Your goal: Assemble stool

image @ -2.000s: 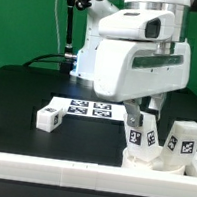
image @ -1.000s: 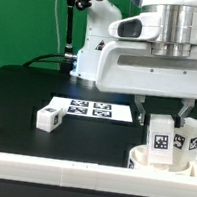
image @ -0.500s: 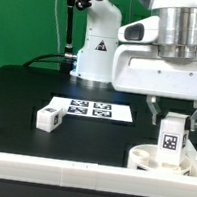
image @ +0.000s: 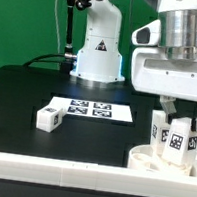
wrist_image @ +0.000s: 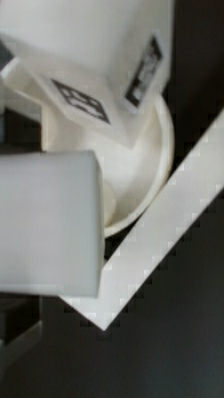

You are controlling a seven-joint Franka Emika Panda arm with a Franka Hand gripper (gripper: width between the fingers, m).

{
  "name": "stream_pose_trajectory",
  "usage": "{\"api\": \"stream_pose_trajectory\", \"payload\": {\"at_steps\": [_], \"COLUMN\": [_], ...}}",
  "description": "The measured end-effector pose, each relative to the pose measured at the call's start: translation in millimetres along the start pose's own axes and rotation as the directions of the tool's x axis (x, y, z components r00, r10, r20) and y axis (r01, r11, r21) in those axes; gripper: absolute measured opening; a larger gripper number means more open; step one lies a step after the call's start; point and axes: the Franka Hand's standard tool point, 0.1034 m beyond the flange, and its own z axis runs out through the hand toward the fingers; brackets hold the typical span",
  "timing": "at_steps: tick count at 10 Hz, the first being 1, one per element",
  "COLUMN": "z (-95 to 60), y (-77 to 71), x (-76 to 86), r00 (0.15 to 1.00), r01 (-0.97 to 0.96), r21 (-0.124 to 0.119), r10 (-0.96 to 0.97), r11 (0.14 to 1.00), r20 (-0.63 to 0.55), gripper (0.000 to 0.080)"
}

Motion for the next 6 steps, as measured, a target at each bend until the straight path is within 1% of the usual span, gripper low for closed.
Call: {"api": "stream_pose_trajectory", "payload": {"at_steps": [2, 3, 5, 6], "z": [0.3, -0.1, -0.3, -0.3], "y": [-1.1, -0.7, -0.5, -0.6], "x": [-1.6, 0.1, 1.0, 0.8], "r00": [0.989, 0.986, 0.962, 0.958], "r01": [-0.150, -0.168, -0.273, -0.287], "r21": [0.012, 0.015, 0.016, 0.016], "r10": [0.150, 0.168, 0.272, 0.286], "r11": [0.989, 0.986, 0.962, 0.958], "r20": [0.016, 0.019, 0.029, 0.029], "gripper": [0.0341, 0.0341, 0.0341, 0.0341]}}
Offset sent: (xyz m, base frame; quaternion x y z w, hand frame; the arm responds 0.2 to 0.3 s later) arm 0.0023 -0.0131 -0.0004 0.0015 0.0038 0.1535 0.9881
